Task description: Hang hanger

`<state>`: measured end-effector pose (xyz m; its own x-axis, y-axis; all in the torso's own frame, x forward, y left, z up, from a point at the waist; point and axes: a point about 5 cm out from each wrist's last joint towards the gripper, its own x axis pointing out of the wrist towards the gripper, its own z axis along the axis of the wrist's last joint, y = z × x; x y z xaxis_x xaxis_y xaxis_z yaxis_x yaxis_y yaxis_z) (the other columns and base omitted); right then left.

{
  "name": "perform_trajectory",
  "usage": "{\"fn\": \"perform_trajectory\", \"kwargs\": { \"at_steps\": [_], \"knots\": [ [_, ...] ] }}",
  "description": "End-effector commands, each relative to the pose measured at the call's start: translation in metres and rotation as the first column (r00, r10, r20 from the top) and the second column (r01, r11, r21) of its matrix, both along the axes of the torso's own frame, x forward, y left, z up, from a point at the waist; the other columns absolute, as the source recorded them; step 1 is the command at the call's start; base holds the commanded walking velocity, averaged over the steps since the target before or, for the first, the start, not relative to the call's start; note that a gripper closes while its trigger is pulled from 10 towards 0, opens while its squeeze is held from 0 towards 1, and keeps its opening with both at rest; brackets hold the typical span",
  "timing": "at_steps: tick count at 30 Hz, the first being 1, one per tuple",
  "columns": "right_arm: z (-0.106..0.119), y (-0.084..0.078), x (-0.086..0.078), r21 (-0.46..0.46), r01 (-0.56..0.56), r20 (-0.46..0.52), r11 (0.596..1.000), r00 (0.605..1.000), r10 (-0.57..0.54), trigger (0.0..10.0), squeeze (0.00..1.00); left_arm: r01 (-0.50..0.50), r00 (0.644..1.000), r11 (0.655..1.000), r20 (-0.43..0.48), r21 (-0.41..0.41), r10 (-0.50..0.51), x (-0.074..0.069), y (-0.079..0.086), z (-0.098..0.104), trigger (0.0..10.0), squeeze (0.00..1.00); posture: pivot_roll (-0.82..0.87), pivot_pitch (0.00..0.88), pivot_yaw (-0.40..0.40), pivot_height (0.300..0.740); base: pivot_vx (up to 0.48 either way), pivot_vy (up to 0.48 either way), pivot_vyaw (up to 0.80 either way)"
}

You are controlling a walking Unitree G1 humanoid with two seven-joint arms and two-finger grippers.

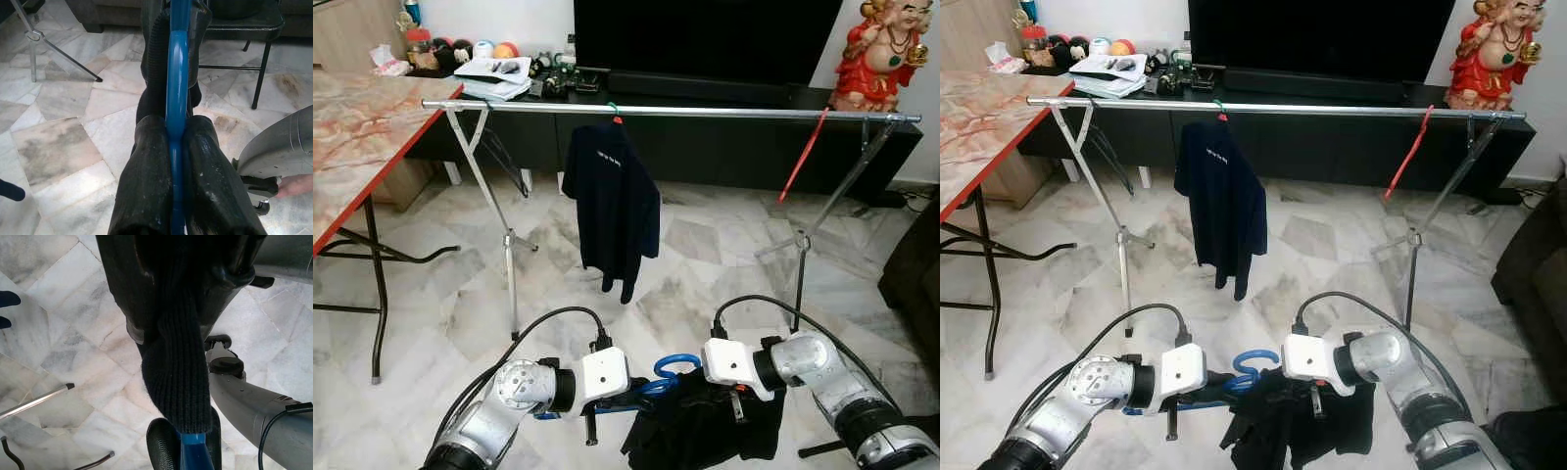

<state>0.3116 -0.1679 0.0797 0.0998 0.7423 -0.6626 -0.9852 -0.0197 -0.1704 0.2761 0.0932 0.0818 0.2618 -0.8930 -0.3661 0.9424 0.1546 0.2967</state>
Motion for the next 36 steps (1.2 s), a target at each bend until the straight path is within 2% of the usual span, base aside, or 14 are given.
{"fn": "perform_trajectory", "kwargs": {
  "at_steps": [1, 10, 11, 12, 23, 27, 29, 30, 31, 32, 34, 36],
  "knots": [
    [-0.009, -0.006, -0.005, -0.043, 0.009, -0.041, 0.999, 0.999, -0.010, 0.0, 0.00, -0.010, 0.996, 0.998, 0.088, -0.059, 0.015, 0.010, -0.001, 0.021, 10.0, 0.00, -0.01, 0.089, -0.025, 0.740, 0.000, 0.000, 0.00],
    [-0.010, -0.007, -0.006, -0.047, 0.012, -0.036, 0.999, 0.999, -0.013, 0.0, 0.00, -0.025, 0.998, 0.999, 0.060, -0.035, 0.027, 0.011, 0.000, 0.018, 10.0, 0.00, -0.02, 0.077, -0.015, 0.740, 0.000, 0.000, 0.00],
    [-0.010, -0.007, -0.006, -0.047, 0.013, -0.035, 0.999, 0.999, -0.014, 0.0, 0.00, -0.036, 0.998, 0.998, 0.053, -0.042, 0.038, 0.012, 0.000, 0.018, 10.0, 0.44, -0.02, 0.072, -0.013, 0.740, 0.000, 0.000, 0.00],
    [-0.011, -0.007, -0.006, -0.048, 0.015, -0.034, 0.999, 0.999, -0.017, 0.0, 0.00, -0.037, 0.998, 0.998, 0.049, -0.044, 0.039, 0.012, 0.001, 0.019, 10.0, 1.00, -0.02, 0.070, -0.011, 0.740, 0.000, 0.000, 0.00],
    [-0.018, -0.015, -0.008, -0.108, 0.055, 0.002, 0.993, 0.998, -0.055, 0.0, 0.00, -0.046, 0.998, 0.999, 0.051, -0.026, 0.047, 0.012, 0.010, 0.018, 10.0, 1.00, -0.03, 0.053, 0.003, 0.740, 0.000, 0.000, 0.00],
    [-0.021, -0.018, -0.009, -0.119, 0.085, 0.017, 0.989, 0.996, -0.083, 0.0, 0.00, -0.059, 0.997, 0.998, 0.042, -0.001, 0.059, 0.012, 0.022, 0.018, 10.0, 1.00, -0.03, 0.040, 0.009, 0.740, 0.000, 0.000, 0.00],
    [-0.023, -0.025, -0.006, -0.141, 0.159, 0.078, 0.977, 0.986, -0.149, 0.0, 0.00, -0.112, 0.993, 0.994, 0.048, 0.003, 0.111, 0.014, 0.034, 0.020, 10.0, 1.00, -0.03, 0.036, 0.010, 0.740, 0.000, 0.000, 0.00],
    [-0.023, -0.025, -0.006, -0.141, 0.159, 0.078, 0.977, 0.986, -0.149, 0.0, 0.00, -0.112, 0.993, 0.994, 0.048, 0.003, 0.111, 0.014, 0.034, 0.020, 10.0, 1.00, -0.03, 0.036, 0.010, 0.740, 0.000, 0.000, 0.00],
    [-0.023, -0.029, -0.003, -0.161, 0.210, 0.127, 0.964, 0.973, -0.191, 0.0, 0.00, -0.146, 0.988, 0.989, 0.053, 0.000, 0.146, 0.016, 0.040, 0.020, 10.0, 1.00, -0.03, 0.036, 0.010, 0.740, 0.000, 0.000, 0.00],
    [-0.023, -0.029, -0.003, -0.161, 0.210, 0.127, 0.964, 0.973, -0.191, 0.0, 0.00, -0.146, 0.988, 0.989, 0.053, 0.000, 0.146, 0.016, 0.040, 0.020, 10.0, 1.00, -0.03, 0.036, 0.010, 0.740, 0.000, 0.000, 0.00],
    [-0.020, -0.035, 0.005, -0.168, 0.307, 0.208, 0.937, 0.940, -0.271, 0.0, 0.00, -0.194, 0.979, 0.981, 0.054, -0.020, 0.195, 0.017, 0.046, 0.020, 10.0, 1.00, -0.03, 0.042, 0.008, 0.740, 0.000, 0.000, 0.00],
    [-0.013, -0.039, 0.014, -0.138, 0.400, 0.265, 0.906, 0.896, -0.356, 0.0, 0.00, -0.245, 0.967, 0.969, 0.065, -0.040, 0.247, 0.019, 0.050, 0.021, 10.0, 1.00, -0.03, 0.053, 0.009, 0.740, 0.000, 0.000, 0.00]
  ]
}}
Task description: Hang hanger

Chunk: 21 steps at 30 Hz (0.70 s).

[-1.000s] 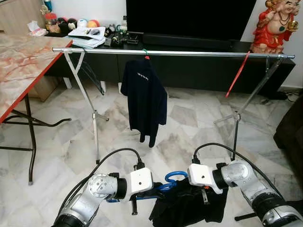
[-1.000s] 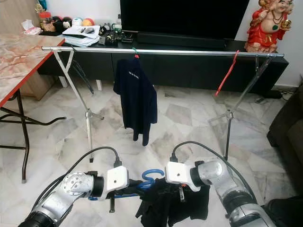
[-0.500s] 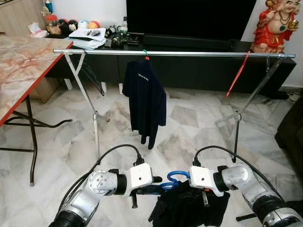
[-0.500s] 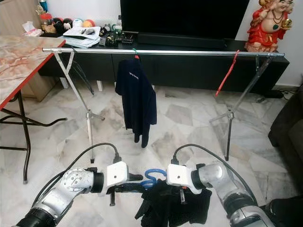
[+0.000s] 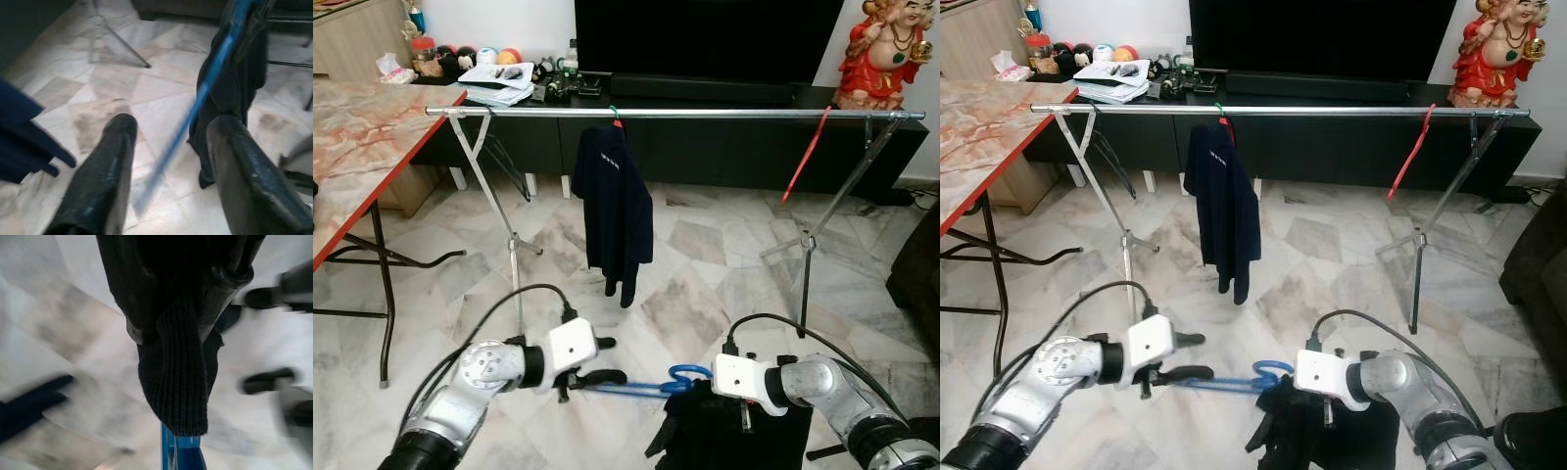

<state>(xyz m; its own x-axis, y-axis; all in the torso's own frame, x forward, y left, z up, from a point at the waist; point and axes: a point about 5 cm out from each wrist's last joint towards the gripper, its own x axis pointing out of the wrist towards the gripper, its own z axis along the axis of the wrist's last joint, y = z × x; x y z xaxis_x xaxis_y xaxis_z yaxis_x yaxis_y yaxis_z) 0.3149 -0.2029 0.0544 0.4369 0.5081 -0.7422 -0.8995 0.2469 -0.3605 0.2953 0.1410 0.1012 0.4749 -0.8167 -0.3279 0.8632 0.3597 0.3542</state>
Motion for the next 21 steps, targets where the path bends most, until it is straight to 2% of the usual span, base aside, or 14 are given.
{"fn": "perform_trajectory", "kwargs": {
  "at_steps": [1, 4, 5, 8, 13, 16, 21],
  "knots": [
    [0.020, -0.006, 0.017, 0.032, 0.097, 0.107, 0.995, 0.989, -0.100, 0.0, 0.00, -0.088, 0.996, 0.996, 0.010, -0.031, 0.089, 0.002, 0.007, -0.001, 10.0, 1.00, -0.02, 0.060, 0.009, 0.740, 0.000, 0.000, 0.00],
    [0.028, -0.006, 0.022, 0.055, 0.108, 0.142, 0.993, 0.983, -0.115, 0.0, 0.00, -0.166, 0.986, 0.985, 0.012, -0.048, 0.167, 0.003, 0.012, -0.005, 10.0, 1.00, -0.03, 0.067, 0.009, 0.740, 0.000, 0.000, 0.00],
    [0.031, -0.004, 0.023, 0.065, 0.103, 0.157, 0.993, 0.981, -0.112, 0.0, 0.00, -0.215, 0.976, 0.975, 0.009, -0.057, 0.216, 0.004, 0.015, -0.008, 10.0, 0.00, -0.03, 0.069, 0.012, 0.740, 0.000, 0.000, 0.00],
    [0.038, 0.000, 0.026, 0.089, 0.078, 0.190, 0.993, 0.977, -0.094, 0.0, 0.00, -0.290, 0.957, 0.953, -0.027, -0.090, 0.289, 0.000, 0.021, -0.016, 10.0, 0.00, -0.03, 0.077, 0.011, 0.740, 0.000, 0.000, 0.00],
    [0.061, 0.011, 0.036, 0.142, 0.029, 0.269, 0.989, 0.961, -0.067, 0.0, 0.00, -0.324, 0.945, 0.945, -0.070, -0.045, 0.320, -0.012, 0.021, -0.040, 10.0, 0.00, -0.03, 0.090, 0.009, 0.740, 0.000, 0.000, 0.00],
    [0.070, 0.013, 0.039, 0.145, 0.020, 0.302, 0.989, 0.951, -0.063, 0.0, 0.00, -0.335, 0.940, 0.941, -0.078, -0.039, 0.332, -0.012, 0.020, -0.044, 10.0, 0.00, -0.04, 0.093, 0.009, 0.740, 0.000, 0.000, 0.00],
    [0.106, 0.023, 0.048, 0.191, -0.019, 0.392, 0.981, 0.918, -0.059, 0.0, 0.00, -0.364, 0.928, 0.931, -0.096, -0.010, 0.361, -0.010, 0.015, -0.056, 10.0, 0.00, -0.04, 0.100, 0.006, 0.740, 0.000, 0.000, 0.00]
  ]
}}
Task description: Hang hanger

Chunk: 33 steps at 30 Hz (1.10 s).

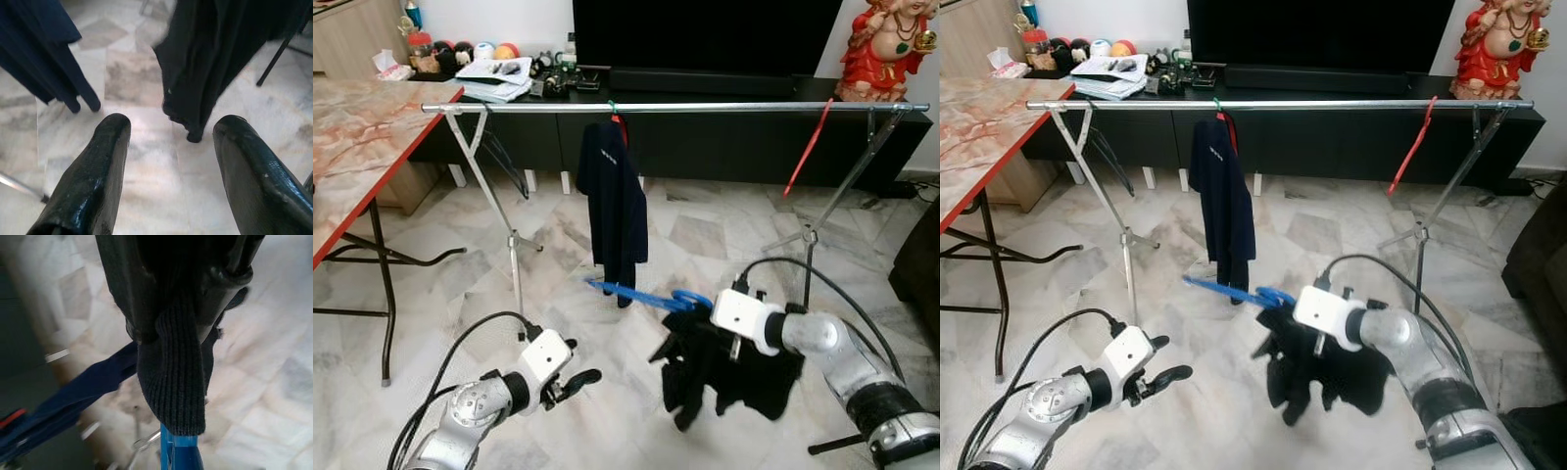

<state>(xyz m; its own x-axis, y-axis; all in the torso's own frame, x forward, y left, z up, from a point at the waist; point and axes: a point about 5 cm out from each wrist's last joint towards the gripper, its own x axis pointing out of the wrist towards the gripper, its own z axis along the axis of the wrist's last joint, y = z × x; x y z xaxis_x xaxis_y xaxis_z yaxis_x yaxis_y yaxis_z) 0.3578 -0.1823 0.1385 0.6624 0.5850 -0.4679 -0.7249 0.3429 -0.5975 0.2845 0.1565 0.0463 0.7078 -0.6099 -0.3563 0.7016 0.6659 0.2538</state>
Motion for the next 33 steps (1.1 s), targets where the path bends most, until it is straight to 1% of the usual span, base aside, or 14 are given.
{"fn": "perform_trajectory", "kwargs": {
  "at_steps": [1, 3, 4, 6, 10, 11, 13, 16, 19, 22, 25, 26, 28, 33],
  "knots": [
    [0.026, 0.005, 0.005, 0.051, -0.015, 0.078, 0.999, 0.997, 0.011, 0.0, 0.00, -0.016, 1.000, 1.000, 0.003, 0.014, 0.016, 0.002, 0.000, -0.002, 10.0, 0.00, -0.05, 0.101, 0.006, 0.740, 0.000, 0.000, 0.00],
    [0.033, 0.010, 0.005, 0.074, -0.024, 0.095, 0.997, 0.995, 0.017, 0.0, 0.00, -0.044, 0.999, 0.999, 0.009, 0.008, 0.044, 0.005, -0.001, -0.003, 10.0, 0.00, -0.05, 0.102, 0.006, 0.740, 0.000, 0.000, 0.00],
    [0.042, 0.015, 0.003, 0.081, -0.044, 0.116, 0.996, 0.993, 0.034, 0.0, 0.00, -0.073, 0.997, 0.997, 0.017, -0.001, 0.073, 0.007, -0.002, -0.004, 10.0, 0.00, -0.05, 0.105, 0.007, 0.740, 0.000, 0.000, 0.00],
    [0.049, 0.021, 0.001, 0.083, -0.056, 0.137, 0.995, 0.990, 0.044, 0.0, 0.00, -0.099, 0.994, 0.995, 0.039, 0.018, 0.098, 0.009, -0.003, -0.006, 10.0, 0.00, -0.06, 0.108, 0.004, 0.740, 0.000, 0.000, 0.00],
    [0.061, 0.032, -0.006, 0.123, -0.092, 0.155, 0.988, 0.985, 0.073, 0.0, 0.00, -0.109, 0.993, 0.994, 0.059, 0.030, 0.107, 0.012, -0.007, -0.006, 10.0, 0.00, -0.06, 0.113, 0.006, 0.740, 0.000, 0.000, 0.00],
    [0.061, 0.032, -0.006, 0.123, -0.092, 0.155, 0.988, 0.985, 0.073, 0.0, 0.00, -0.109, 0.993, 0.994, 0.059, 0.030, 0.107, 0.012, -0.007, -0.006, 10.0, 0.00, -0.06, 0.113, 0.006, 0.740, 0.000, 0.000, 0.00],
    [0.068, 0.041, -0.013, 0.139, -0.134, 0.162, 0.981, 0.981, 0.111, 0.0, 0.00, -0.092, 0.994, 0.994, 0.071, 0.063, 0.088, 0.014, -0.012, -0.009, 10.0, 0.00, -0.06, 0.117, 0.007, 0.740, 0.000, 0.000, 0.00],
    [0.074, 0.051, -0.023, 0.134, -0.174, 0.163, 0.976, 0.975, 0.152, 0.0, 0.00, -0.081, 0.994, 0.993, 0.075, 0.081, 0.075, 0.015, -0.018, -0.012, 10.0, 0.00, -0.07, 0.120, 0.008, 0.740, 0.000, 0.000, 0.00],
    [0.077, 0.057, -0.030, 0.134, -0.196, 0.160, 0.971, 0.972, 0.174, 0.0, 0.00, -0.101, 0.992, 0.992, 0.086, 0.075, 0.095, 0.018, -0.020, -0.012, 10.0, 0.00, -0.07, 0.124, 0.007, 0.740, 0.000, 0.000, 0.00],
    [0.080, 0.062, -0.035, 0.146, -0.213, 0.160, 0.966, 0.969, 0.189, 0.0, 0.00, -0.106, 0.991, 0.992, 0.089, 0.075, 0.099, 0.019, -0.023, -0.012, 10.0, 0.00, -0.07, 0.125, 0.006, 0.740, 0.000, 0.000, 0.00],
    [0.082, 0.068, -0.040, 0.166, -0.228, 0.157, 0.959, 0.967, 0.203, 0.0, 0.00, -0.096, 0.992, 0.990, 0.096, 0.100, 0.086, 0.020, -0.026, -0.014, 10.0, 0.00, -0.07, 0.127, 0.005, 0.740, 0.000, 0.000, 0.00],
    [0.082, 0.068, -0.040, 0.166, -0.228, 0.157, 0.959, 0.967, 0.203, 0.0, 0.00, -0.096, 0.992, 0.990, 0.096, 0.100, 0.086, 0.020, -0.026, -0.014, 10.0, 0.00, -0.07, 0.127, 0.005, 0.740, 0.000, 0.000, 0.00],
    [0.083, 0.072, -0.045, 0.165, -0.236, 0.148, 0.958, 0.966, 0.213, 0.0, 0.00, -0.113, 0.990, 0.991, 0.095, 0.071, 0.106, 0.022, -0.028, -0.013, 10.0, 0.00, -0.07, 0.127, 0.005, 0.740, 0.000, 0.000, 0.00],
    [0.086, 0.074, -0.048, 0.163, -0.239, 0.147, 0.957, 0.965, 0.216, 0.0, 0.00, -0.110, 0.990, 0.991, 0.101, 0.081, 0.102, 0.023, -0.030, -0.013, 10.0, 0.00, -0.08, 0.125, 0.004, 0.740, 0.000, 0.000, 0.00]
  ]
}}
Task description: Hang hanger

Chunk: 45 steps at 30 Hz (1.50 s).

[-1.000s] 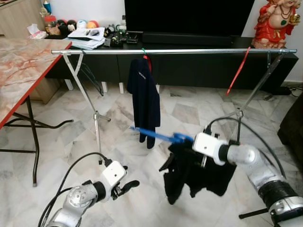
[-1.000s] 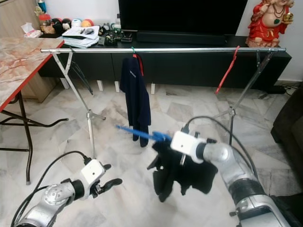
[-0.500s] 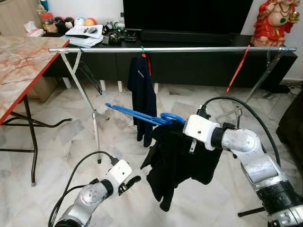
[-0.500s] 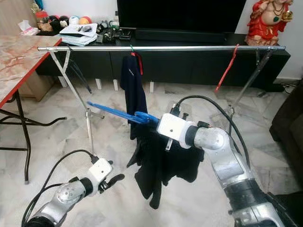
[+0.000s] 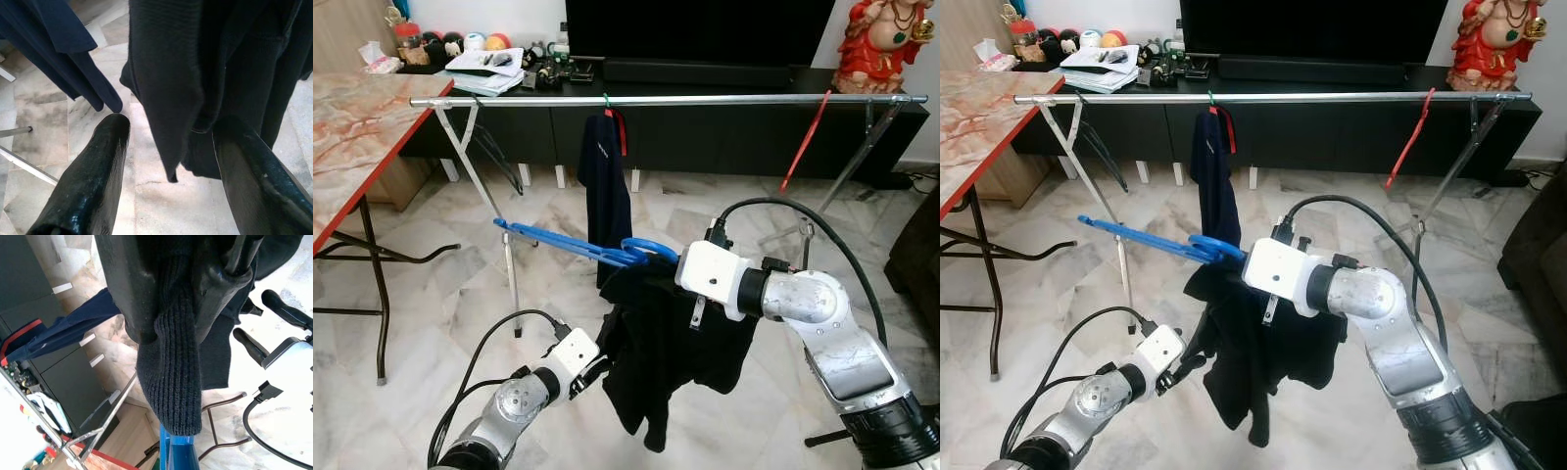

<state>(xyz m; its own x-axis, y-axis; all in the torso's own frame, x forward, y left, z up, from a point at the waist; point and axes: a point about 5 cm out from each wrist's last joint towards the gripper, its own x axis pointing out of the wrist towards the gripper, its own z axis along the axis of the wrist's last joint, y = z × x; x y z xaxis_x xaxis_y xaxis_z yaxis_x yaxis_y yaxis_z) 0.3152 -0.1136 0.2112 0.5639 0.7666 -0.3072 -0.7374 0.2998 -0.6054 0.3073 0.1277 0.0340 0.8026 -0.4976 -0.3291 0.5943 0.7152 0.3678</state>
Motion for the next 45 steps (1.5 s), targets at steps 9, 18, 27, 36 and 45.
{"fn": "perform_trajectory", "kwargs": {
  "at_steps": [9, 18, 27, 36, 45],
  "knots": [
    [0.023, 0.014, -0.014, 0.029, -0.077, 0.063, 0.997, 0.995, 0.075, 0.0, 0.00, -0.057, 0.998, 0.998, 0.016, 0.028, 0.057, 0.004, 0.002, -0.001, 10.0, 0.00, -0.08, 0.114, 0.005, 0.740, 0.000, 0.000, 0.00],
    [0.026, 0.017, -0.018, 0.030, -0.095, 0.066, 0.995, 0.993, 0.093, 0.0, 0.00, -0.118, 0.993, 0.992, 0.012, 0.050, 0.118, 0.007, 0.006, -0.003, 10.0, 0.00, -0.09, 0.109, 0.005, 0.740, 0.000, 0.000, 0.00],
    [0.026, 0.021, -0.023, 0.033, -0.117, 0.064, 0.993, 0.991, 0.115, 0.0, 0.00, -0.241, 0.970, 0.970, 0.051, 0.045, 0.238, 0.014, 0.016, 0.002, 10.0, 0.00, -0.09, 0.095, 0.006, 0.740, 0.000, 0.000, 0.00],
    [0.026, 0.023, -0.023, 0.031, -0.118, 0.066, 0.993, 0.991, 0.116, 0.0, 0.00, -0.226, 0.973, 0.974, 0.042, 0.012, 0.225, 0.014, 0.012, 0.003, 0.0, 0.00, -0.09, 0.105, 0.001, 0.740, 0.000, 0.000, 0.00],
    [0.024, 0.019, -0.019, 0.012, -0.091, 0.071, 0.996, 0.993, 0.090, 0.0, 0.00, -0.231, 0.972, 0.973, 0.041, 0.015, 0.230, 0.016, 0.020, 0.005, 0.0, 0.00, -0.08, 0.110, 0.003, 0.740, 0.000, 0.000, 0.00]
  ]
}}
